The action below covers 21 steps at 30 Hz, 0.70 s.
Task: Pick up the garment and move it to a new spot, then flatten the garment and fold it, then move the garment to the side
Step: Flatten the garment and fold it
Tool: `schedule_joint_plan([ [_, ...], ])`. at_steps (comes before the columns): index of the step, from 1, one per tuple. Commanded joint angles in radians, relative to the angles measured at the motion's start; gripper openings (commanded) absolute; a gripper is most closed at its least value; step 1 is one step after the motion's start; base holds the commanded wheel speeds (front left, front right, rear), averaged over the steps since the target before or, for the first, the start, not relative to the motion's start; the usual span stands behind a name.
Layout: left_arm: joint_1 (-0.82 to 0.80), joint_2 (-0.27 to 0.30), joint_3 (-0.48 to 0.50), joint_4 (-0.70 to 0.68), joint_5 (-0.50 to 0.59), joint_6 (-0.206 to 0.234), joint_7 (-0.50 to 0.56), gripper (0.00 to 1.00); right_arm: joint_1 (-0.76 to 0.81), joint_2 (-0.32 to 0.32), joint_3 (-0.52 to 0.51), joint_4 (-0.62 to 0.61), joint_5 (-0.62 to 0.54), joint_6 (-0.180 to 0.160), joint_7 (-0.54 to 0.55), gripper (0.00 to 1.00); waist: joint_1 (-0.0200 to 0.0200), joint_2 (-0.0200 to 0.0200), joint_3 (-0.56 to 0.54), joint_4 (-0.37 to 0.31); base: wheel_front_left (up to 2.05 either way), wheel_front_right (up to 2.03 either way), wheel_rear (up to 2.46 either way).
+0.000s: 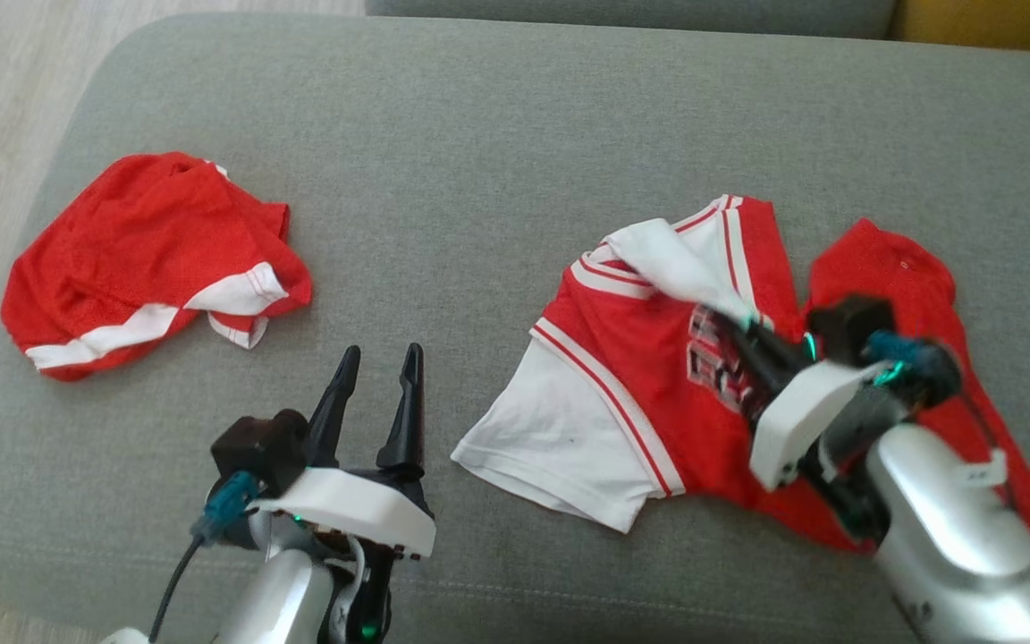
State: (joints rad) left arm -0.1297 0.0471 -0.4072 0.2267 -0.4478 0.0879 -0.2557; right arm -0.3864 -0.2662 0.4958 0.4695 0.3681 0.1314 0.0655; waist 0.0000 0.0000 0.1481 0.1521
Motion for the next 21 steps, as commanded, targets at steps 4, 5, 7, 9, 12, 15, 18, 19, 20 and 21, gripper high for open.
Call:
schedule_joint_plan([
  [4,-0.053,0.003,0.025,-0.034,-0.006,0.001,-0.006,1.00,-0.083,-0.025,-0.046,-0.085,-0.009,-0.001,0.010,0.00,0.0000,0.0000,0.003,-0.007,0.00,0.00,0.00],
  [5,-0.053,0.003,0.023,-0.034,-0.007,0.001,-0.006,1.00,-0.097,-0.031,-0.055,-0.099,-0.008,-0.001,0.018,0.00,0.0000,0.0000,0.003,-0.006,0.00,0.00,0.00],
  [7,-0.057,0.003,0.020,-0.037,-0.008,0.002,-0.006,1.00,-0.126,-0.045,-0.073,-0.126,-0.005,-0.001,0.035,0.00,0.0000,0.0000,0.010,-0.004,0.00,0.00,0.00],
  [9,-0.064,0.003,0.014,-0.040,-0.011,0.003,-0.006,1.00,-0.163,-0.069,-0.076,-0.146,-0.021,-0.001,0.052,0.00,0.0000,0.0000,0.019,0.002,0.00,0.00,0.00],
  [12,-0.075,0.003,0.001,-0.044,-0.018,0.002,-0.006,1.00,-0.227,-0.098,-0.082,-0.162,-0.024,-0.001,0.069,0.00,0.0000,0.0000,0.036,0.017,0.00,0.00,0.00],
  [15,-0.088,0.003,-0.010,-0.046,-0.027,0.002,-0.006,1.00,-0.306,-0.135,-0.073,-0.155,-0.042,-0.001,0.071,0.00,0.0000,0.0000,0.057,0.038,0.00,0.00,0.00],
  [18,-0.102,0.003,-0.022,-0.050,-0.035,0.004,-0.006,1.00,-0.402,-0.164,-0.063,-0.121,-0.053,-0.001,0.069,0.00,0.0000,0.0000,0.085,0.065,0.00,0.00,0.00],
  [19,-0.108,0.003,-0.027,-0.052,-0.038,0.004,-0.006,1.00,-0.439,-0.178,-0.056,-0.103,-0.063,-0.001,0.066,0.00,0.0000,0.0000,0.095,0.075,0.00,0.00,0.00],
  [20,-0.114,0.003,-0.033,-0.055,-0.042,0.005,-0.006,1.00,-0.478,-0.189,-0.051,-0.085,-0.070,-0.001,0.062,0.00,0.0000,0.0000,0.107,0.087,0.00,0.00,0.00],
  [21,-0.121,0.003,-0.039,-0.058,-0.046,0.006,-0.006,1.00,-0.517,-0.198,-0.046,-0.066,-0.078,-0.001,0.054,0.00,0.0000,0.0000,0.117,0.099,0.00,0.00,0.00],
])
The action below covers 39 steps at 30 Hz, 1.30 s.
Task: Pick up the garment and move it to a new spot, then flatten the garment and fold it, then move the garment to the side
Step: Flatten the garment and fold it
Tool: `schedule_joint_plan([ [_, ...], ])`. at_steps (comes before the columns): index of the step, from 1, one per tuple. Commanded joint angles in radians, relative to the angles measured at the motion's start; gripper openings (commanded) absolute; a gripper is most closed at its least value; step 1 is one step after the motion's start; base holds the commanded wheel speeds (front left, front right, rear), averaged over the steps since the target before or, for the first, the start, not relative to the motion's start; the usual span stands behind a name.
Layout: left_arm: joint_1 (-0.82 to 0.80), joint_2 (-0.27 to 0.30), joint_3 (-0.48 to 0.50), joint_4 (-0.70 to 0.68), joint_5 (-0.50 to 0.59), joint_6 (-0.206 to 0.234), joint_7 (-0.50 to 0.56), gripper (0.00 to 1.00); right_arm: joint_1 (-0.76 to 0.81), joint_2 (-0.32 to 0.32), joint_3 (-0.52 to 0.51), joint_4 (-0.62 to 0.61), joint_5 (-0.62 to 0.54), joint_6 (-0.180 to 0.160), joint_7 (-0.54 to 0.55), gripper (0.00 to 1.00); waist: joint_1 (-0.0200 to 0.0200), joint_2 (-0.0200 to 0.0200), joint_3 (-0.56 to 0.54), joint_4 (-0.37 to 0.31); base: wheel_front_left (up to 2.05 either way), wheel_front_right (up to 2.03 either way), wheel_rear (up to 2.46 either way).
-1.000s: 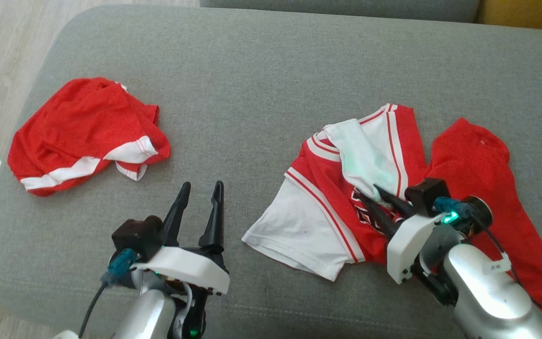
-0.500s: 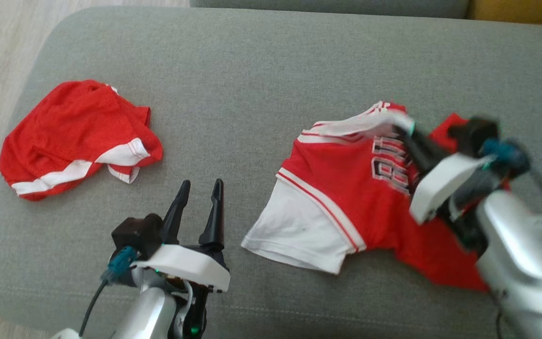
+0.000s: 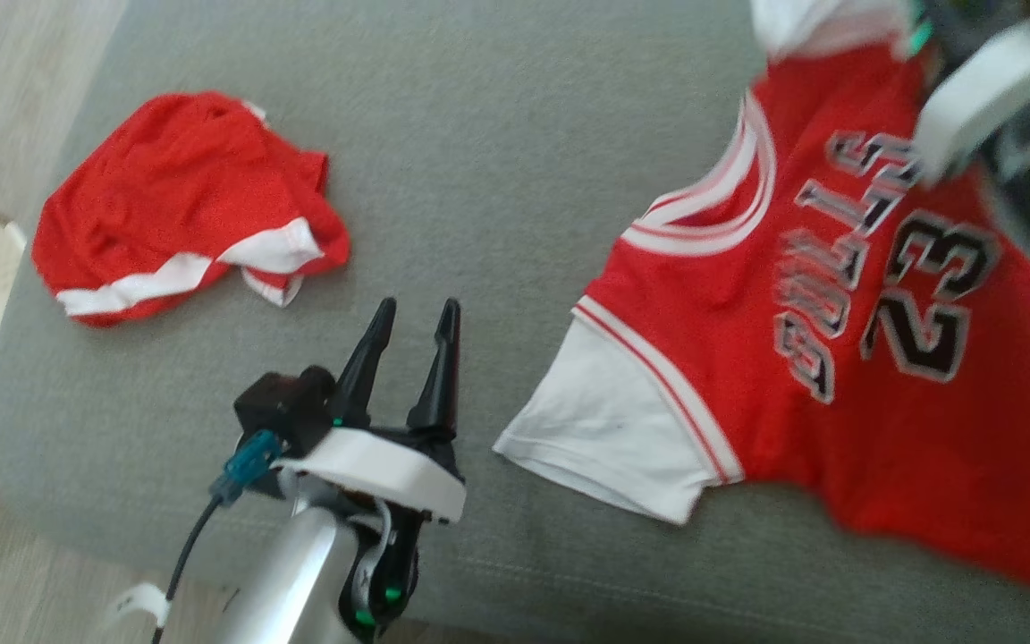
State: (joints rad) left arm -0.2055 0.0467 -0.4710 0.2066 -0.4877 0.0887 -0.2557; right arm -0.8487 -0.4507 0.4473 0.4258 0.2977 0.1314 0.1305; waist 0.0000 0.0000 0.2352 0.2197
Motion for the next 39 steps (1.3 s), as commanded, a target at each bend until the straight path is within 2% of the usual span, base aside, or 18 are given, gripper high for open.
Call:
schedule_joint_plan([
  [1,-0.052,0.004,0.017,-0.041,-0.011,0.006,-0.006,1.00,-0.097,-0.024,0.006,-0.004,-0.016,-0.001,-0.020,0.00,0.0000,0.0000,0.043,0.045,0.00,0.00,0.00],
  [6,-0.081,0.004,-0.014,-0.058,-0.038,0.017,-0.006,1.00,-0.298,-0.044,0.025,0.094,-0.057,-0.001,-0.086,0.00,0.0000,0.0000,0.101,0.101,0.00,0.00,0.00],
  [11,-0.095,0.004,-0.036,-0.067,-0.053,0.025,-0.006,1.00,-0.425,-0.023,0.046,0.191,-0.093,-0.001,-0.136,0.00,0.0000,0.0000,0.132,0.129,0.00,0.00,0.00],
  [12,-0.098,0.004,-0.039,-0.069,-0.056,0.027,-0.006,1.00,-0.445,-0.015,0.048,0.229,-0.103,-0.001,-0.138,0.45,0.0000,0.0000,0.137,0.133,0.00,0.00,0.00],
  [13,-0.099,0.004,-0.042,-0.070,-0.058,0.028,-0.006,1.00,-0.460,-0.007,0.052,0.273,-0.115,-0.001,-0.134,1.00,0.0000,0.0000,0.140,0.136,0.00,0.00,0.00],
  [19,-0.112,0.004,-0.050,-0.072,-0.059,0.038,-0.006,1.00,-0.453,0.044,0.112,0.468,-0.122,-0.001,-0.140,1.00,0.0000,0.0000,0.145,0.130,0.00,0.00,0.00],
  [23,-0.118,0.004,-0.035,-0.066,-0.043,0.041,-0.006,1.00,-0.410,0.057,0.100,0.527,-0.096,-0.001,-0.220,1.00,0.0000,0.0000,0.125,0.095,0.00,0.00,0.00],
  [25,-0.114,0.004,-0.013,-0.054,-0.023,0.036,-0.006,1.00,-0.355,0.068,0.074,0.550,-0.073,-0.001,-0.288,1.00,0.0000,0.0000,0.095,0.051,0.00,0.00,0.00],
  [31,-0.091,0.004,0.032,-0.032,0.008,0.024,-0.006,1.00,-0.197,0.095,-0.011,0.534,0.001,-0.001,-0.370,1.00,0.0000,0.0000,0.013,-0.049,0.00,0.00,0.00],
  [39,-0.028,0.004,0.082,-0.002,0.035,0.003,-0.006,1.00,0.105,0.159,-0.133,0.387,0.065,-0.001,-0.390,1.00,0.0000,0.0000,-0.087,-0.175,0.00,0.00,0.00],
])
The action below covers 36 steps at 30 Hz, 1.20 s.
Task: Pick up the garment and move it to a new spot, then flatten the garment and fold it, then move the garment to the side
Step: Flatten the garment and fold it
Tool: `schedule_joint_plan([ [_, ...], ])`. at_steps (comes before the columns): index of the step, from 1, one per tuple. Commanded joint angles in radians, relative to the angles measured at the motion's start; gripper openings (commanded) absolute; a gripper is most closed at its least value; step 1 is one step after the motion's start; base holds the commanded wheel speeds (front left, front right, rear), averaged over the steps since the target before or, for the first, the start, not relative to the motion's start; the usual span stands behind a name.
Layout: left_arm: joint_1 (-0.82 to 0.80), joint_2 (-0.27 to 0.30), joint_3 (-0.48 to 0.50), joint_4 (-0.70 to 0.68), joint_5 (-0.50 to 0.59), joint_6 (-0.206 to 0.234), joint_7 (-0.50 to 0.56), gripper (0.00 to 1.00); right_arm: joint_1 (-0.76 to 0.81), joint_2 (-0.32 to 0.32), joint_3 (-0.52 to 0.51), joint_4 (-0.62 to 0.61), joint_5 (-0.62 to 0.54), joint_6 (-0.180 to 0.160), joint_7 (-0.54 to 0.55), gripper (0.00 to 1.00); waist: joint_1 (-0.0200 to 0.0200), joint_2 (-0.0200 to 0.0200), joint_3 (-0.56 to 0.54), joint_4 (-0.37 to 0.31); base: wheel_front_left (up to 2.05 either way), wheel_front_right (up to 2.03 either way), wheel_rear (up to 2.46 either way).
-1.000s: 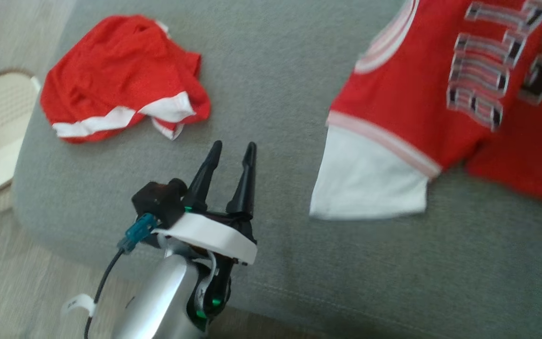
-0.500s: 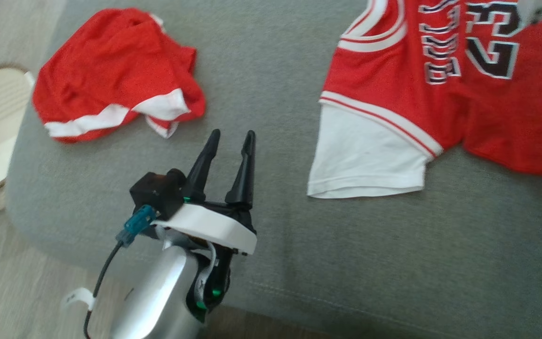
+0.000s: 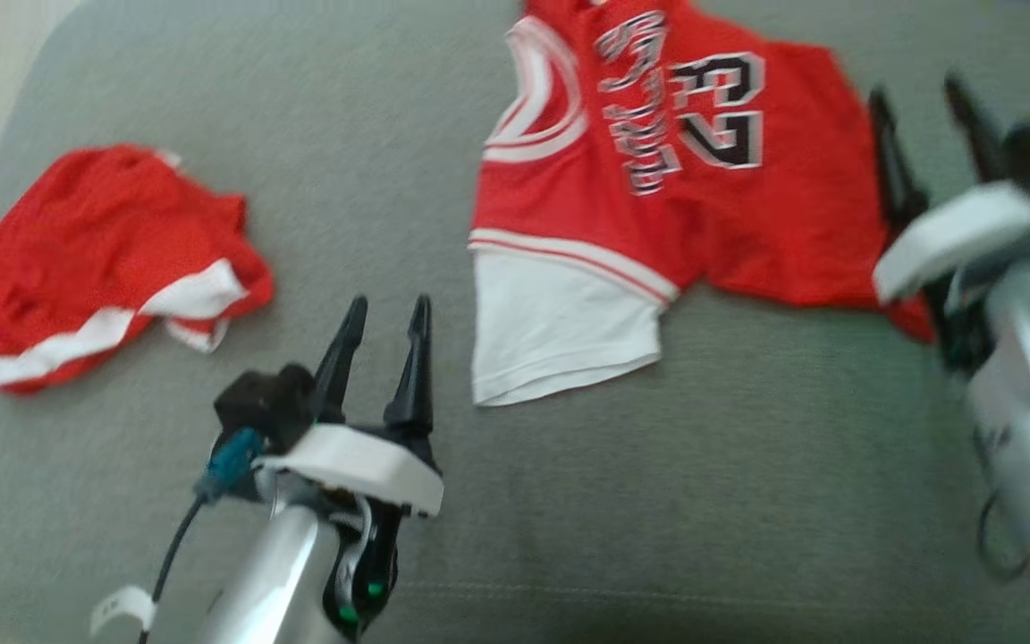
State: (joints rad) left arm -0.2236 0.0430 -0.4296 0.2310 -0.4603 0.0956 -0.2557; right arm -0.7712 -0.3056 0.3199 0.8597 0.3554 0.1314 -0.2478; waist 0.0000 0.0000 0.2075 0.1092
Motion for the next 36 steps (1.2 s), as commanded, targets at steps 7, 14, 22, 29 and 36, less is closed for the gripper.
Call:
schedule_joint_plan([
  [7,0.027,0.007,0.053,0.034,0.011,-0.010,-0.006,1.00,0.308,0.103,-0.173,-0.211,-0.030,-0.001,-0.013,1.00,0.0000,0.0000,-0.097,-0.141,0.00,0.00,0.00],
  [14,0.021,0.007,0.056,0.116,0.020,-0.010,-0.006,1.00,0.415,0.161,-0.246,-0.334,-0.113,-0.001,0.016,1.00,0.0000,0.0000,-0.098,-0.196,0.00,0.00,0.00],
  [22,-0.047,0.007,0.025,0.329,0.015,0.016,-0.006,1.00,0.477,0.202,-0.287,-0.482,-0.151,-0.001,0.084,1.00,0.0000,0.0000,-0.077,-0.242,0.00,0.00,0.00],
  [29,-0.125,0.007,-0.022,0.492,-0.020,0.012,-0.003,1.00,0.490,0.218,-0.300,-0.530,-0.157,-0.001,0.104,1.00,0.0000,0.0000,-0.046,-0.263,0.00,0.00,0.00],
  [36,-0.180,0.007,-0.052,0.544,-0.089,0.000,-0.004,0.00,0.495,0.227,-0.326,-0.521,-0.163,-0.001,0.113,1.00,0.0000,0.0000,-0.040,-0.243,0.00,0.00,0.00],
])
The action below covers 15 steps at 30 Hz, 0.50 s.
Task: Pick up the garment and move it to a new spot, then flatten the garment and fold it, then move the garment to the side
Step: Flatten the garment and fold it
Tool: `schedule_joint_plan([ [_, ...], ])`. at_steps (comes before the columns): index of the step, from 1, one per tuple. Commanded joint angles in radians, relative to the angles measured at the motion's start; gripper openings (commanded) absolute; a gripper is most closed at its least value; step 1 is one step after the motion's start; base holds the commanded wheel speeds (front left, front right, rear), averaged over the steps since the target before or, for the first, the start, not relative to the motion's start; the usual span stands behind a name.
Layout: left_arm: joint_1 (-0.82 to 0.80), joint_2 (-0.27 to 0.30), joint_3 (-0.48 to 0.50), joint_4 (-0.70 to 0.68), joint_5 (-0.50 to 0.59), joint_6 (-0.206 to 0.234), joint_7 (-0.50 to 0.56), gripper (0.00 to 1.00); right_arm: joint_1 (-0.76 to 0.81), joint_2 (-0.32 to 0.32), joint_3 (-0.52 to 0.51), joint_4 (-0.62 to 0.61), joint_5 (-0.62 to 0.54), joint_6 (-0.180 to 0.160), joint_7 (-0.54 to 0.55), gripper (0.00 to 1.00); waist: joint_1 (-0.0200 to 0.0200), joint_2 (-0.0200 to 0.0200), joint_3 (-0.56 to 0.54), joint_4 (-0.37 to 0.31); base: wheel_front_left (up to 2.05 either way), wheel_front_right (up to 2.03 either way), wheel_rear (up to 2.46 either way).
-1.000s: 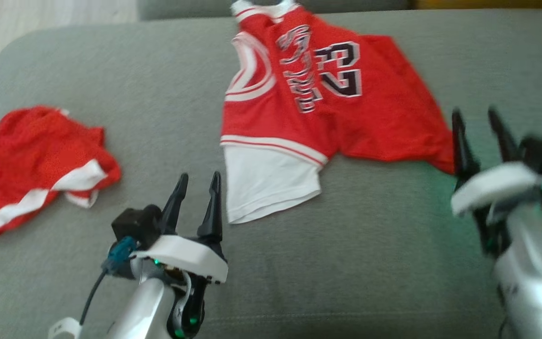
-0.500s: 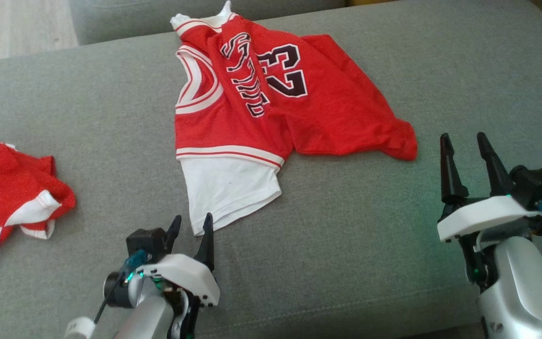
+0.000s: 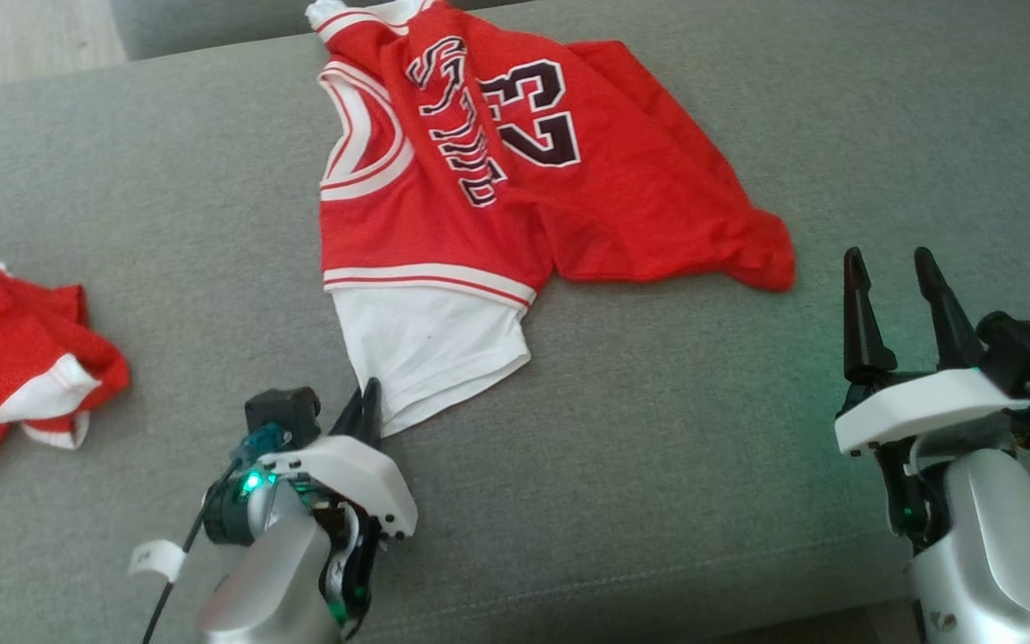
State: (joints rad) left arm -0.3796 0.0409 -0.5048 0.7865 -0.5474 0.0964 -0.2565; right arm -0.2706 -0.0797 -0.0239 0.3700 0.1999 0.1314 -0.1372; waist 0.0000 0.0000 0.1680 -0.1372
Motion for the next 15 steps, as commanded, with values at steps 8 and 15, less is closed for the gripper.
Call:
schedule_joint_plan([
  [8,0.020,0.009,0.233,-0.341,0.083,0.071,-0.005,0.00,-0.013,0.018,-0.032,0.033,-0.030,-0.001,0.034,1.00,0.0000,0.0000,-0.008,0.059,0.00,0.00,0.00],
  [15,0.101,0.009,0.301,-0.519,0.143,0.086,-0.005,0.00,-0.028,0.028,-0.061,0.111,-0.024,-0.001,0.052,1.00,0.0000,0.0000,-0.011,0.094,0.00,0.00,0.00],
])
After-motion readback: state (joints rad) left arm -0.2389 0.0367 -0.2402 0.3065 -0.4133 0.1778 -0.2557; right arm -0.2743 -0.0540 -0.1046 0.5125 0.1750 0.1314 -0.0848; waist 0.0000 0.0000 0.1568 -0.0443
